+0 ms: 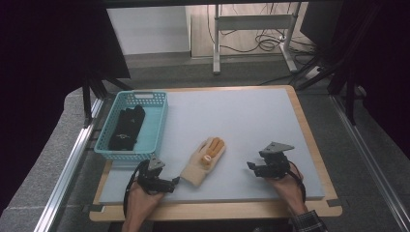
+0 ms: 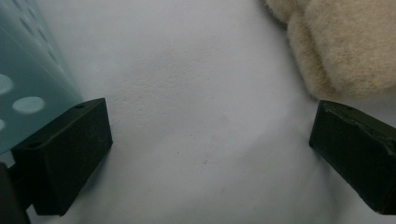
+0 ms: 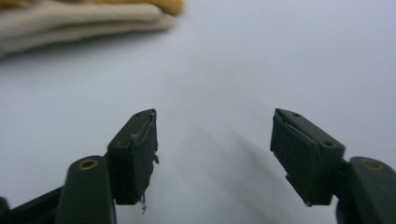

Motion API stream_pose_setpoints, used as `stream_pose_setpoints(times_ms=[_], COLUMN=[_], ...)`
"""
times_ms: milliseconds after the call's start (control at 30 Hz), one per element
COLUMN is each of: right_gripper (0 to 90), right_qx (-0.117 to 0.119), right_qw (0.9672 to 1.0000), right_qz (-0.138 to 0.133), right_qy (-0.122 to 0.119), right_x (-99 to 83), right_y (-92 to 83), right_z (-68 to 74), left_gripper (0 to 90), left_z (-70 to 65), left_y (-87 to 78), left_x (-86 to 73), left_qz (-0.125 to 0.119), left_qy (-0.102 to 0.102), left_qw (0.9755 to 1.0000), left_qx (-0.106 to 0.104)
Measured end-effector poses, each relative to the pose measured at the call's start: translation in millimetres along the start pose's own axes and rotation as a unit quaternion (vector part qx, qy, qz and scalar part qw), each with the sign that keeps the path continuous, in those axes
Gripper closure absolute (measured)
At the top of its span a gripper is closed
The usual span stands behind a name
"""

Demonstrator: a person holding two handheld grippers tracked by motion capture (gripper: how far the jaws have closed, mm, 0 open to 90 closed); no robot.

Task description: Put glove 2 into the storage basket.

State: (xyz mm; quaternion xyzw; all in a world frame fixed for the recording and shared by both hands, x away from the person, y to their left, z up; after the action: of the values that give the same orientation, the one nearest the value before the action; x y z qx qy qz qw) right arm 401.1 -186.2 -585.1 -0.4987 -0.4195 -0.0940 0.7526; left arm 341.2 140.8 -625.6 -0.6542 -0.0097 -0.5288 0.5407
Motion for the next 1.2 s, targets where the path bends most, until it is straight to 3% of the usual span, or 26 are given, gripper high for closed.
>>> stream_pose_setpoints(times_ms=[233, 400, 467, 533, 767, 900, 1000, 1200], right_gripper=[24.7, 21.7, 21.5, 21.5, 21.5, 21.5, 21.5, 21.5], right_qx=[-0.032, -0.024, -0.030, -0.027, -0.028, -0.028, -0.028, -0.028], right_qw=[0.9994, 0.9993, 0.9993, 0.9993, 0.9993, 0.9993, 0.9993, 0.9993], right_qz=[-0.004, -0.001, -0.002, -0.001, -0.001, -0.001, -0.001, -0.002], right_qy=[0.016, 0.030, 0.022, 0.025, 0.024, 0.024, 0.024, 0.025], right_x=[-5.6, -10.2, -10.6, -10.7, -10.9, -10.9, -10.9, -10.9], right_y=[-4.5, 0.1, 0.8, 0.7, 0.8, 0.8, 0.8, 0.8], right_z=[-30.4, -36.4, -35.9, -36.2, -36.2, -36.3, -36.2, -36.2], left_gripper=[0.0, 0.0, 0.6, 2.4, 1.9, 1.5, 1.3, 0.7], left_z=[0.1, 0.2, 0.1, -1.3, -11.2, -15.3, -22.1, -35.6], left_y=[0.0, -0.3, -1.3, -3.5, -16.8, -22.6, -28.2, -14.7], left_x=[0.1, 0.8, 1.5, 2.6, 17.9, 25.7, 43.4, 69.5], left_qz=[0.000, 0.003, 0.009, 0.013, -0.025, -0.022, -0.024, -0.006], left_qy=[-0.002, -0.005, -0.005, -0.009, -0.032, -0.024, -0.008, 0.025], left_qw=[1.0000, 1.0000, 0.9999, 0.9998, 0.9970, 0.9967, 0.9962, 0.9957], left_qx=[0.000, -0.001, -0.003, -0.012, -0.066, -0.074, -0.084, -0.089])
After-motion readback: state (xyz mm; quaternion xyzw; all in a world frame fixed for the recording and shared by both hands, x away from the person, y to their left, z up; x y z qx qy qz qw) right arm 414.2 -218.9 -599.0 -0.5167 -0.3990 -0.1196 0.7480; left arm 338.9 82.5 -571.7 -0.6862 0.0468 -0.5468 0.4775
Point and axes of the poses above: each handheld gripper's, and its own axes: y roughly forward along the jaws, x roughly out of its top, z roughly to its left, the point moved 10 cm from there along y, roughly forward along the jaws, and after that the axes turned 15 degrees about y, right-handed, at the moved point
